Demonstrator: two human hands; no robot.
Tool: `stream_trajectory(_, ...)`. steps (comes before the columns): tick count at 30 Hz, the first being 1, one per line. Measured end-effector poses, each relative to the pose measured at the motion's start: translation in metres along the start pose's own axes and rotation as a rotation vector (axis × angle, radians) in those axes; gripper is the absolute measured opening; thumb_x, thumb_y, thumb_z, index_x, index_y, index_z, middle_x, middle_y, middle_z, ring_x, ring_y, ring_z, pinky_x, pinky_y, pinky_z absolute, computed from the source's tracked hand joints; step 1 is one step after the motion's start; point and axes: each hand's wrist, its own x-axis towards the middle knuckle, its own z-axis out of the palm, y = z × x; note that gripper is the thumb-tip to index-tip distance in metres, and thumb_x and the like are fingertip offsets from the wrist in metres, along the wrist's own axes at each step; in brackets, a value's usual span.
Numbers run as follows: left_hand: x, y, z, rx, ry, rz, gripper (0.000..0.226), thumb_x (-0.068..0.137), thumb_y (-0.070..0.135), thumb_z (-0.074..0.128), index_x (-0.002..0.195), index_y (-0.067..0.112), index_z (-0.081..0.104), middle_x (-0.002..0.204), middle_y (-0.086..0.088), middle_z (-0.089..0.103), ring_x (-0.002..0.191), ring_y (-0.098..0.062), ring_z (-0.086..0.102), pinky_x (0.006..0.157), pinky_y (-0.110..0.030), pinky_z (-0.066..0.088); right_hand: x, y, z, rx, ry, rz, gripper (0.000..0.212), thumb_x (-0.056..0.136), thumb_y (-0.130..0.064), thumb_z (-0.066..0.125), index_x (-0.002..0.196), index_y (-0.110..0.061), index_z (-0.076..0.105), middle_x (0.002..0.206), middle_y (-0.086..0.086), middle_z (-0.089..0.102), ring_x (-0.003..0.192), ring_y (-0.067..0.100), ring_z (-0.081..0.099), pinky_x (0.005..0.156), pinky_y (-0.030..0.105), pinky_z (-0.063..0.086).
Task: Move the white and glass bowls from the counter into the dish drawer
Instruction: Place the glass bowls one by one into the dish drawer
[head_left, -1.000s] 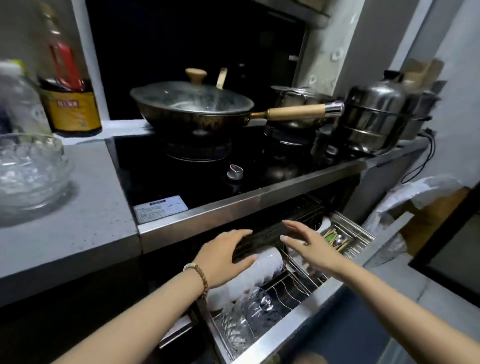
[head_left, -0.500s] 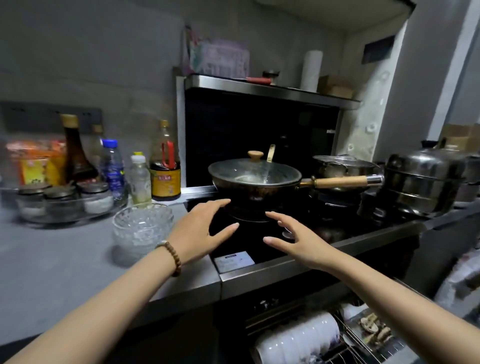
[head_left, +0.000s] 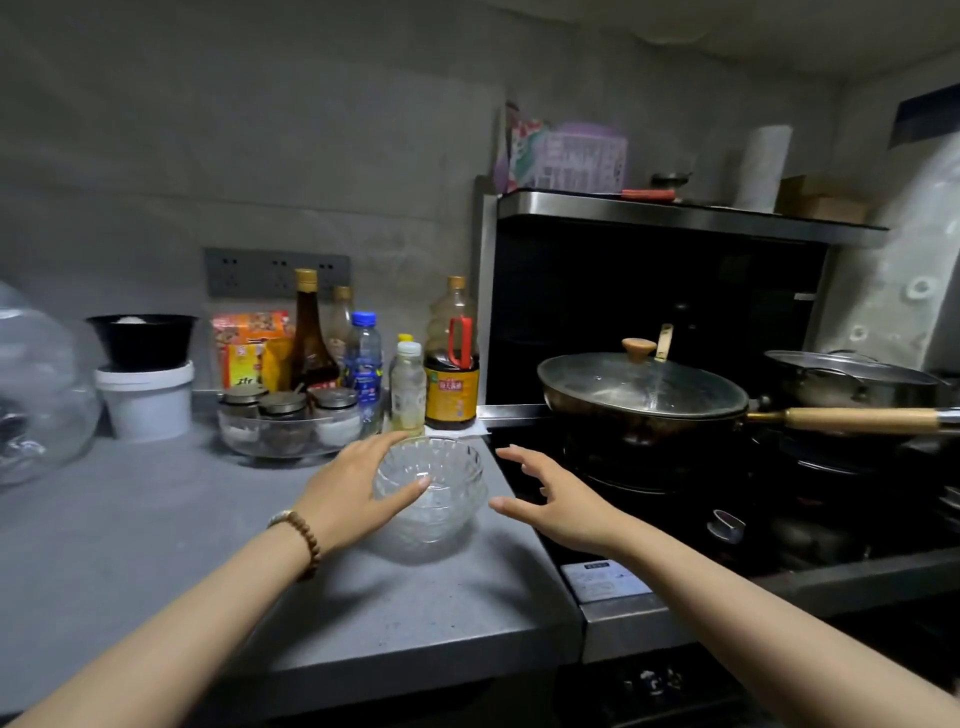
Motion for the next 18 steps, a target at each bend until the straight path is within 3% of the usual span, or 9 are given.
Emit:
stream_trajectory(9,0.005,-0.033,0.019,-0.189,-0.105,-0.144,0.104,0.056,0.084,0.049,0.142,0.032,0.023,0.149,0.007,0.036,0.13,-0.012,0.039,0.103,-0.03,0.034,0.036,-0.01,0.035,0.049,0.024,-0.052,0.058,0.083,-0.035,0.068,0.136,-0.023,0.047,0.144,-0.006,0.043,0.125,0.001,0.039,0.1,0.013,0.027)
stream_trajectory(14,0.01,-0.041,0.033,-0.325,-0.131,-0.126,0.1,0.054,0.085,0.053,0.138,0.04,0.023,0.142,0.01,0.042,0.124,-0.008,0.043,0.103,-0.03,0.039,0.046,-0.006,0.042,0.067,0.013,-0.055,0.042,0.079,-0.039,0.072,0.118,-0.026,0.061,0.15,-0.006,0.037,0.138,0.006,0.033,0.108,0.019,0.024)
stream_trajectory(18,0.012,-0.042,0.037,-0.411,-0.114,-0.128,0.081,0.053,0.084,0.057,0.119,0.057,0.019,0.124,0.025,0.041,0.109,0.006,0.043,0.087,-0.01,0.034,0.049,-0.003,0.046,0.06,0.044,-0.061,0.032,0.074,-0.043,0.075,0.101,-0.028,0.068,0.144,-0.008,0.044,0.131,0.003,0.039,0.108,0.022,0.027)
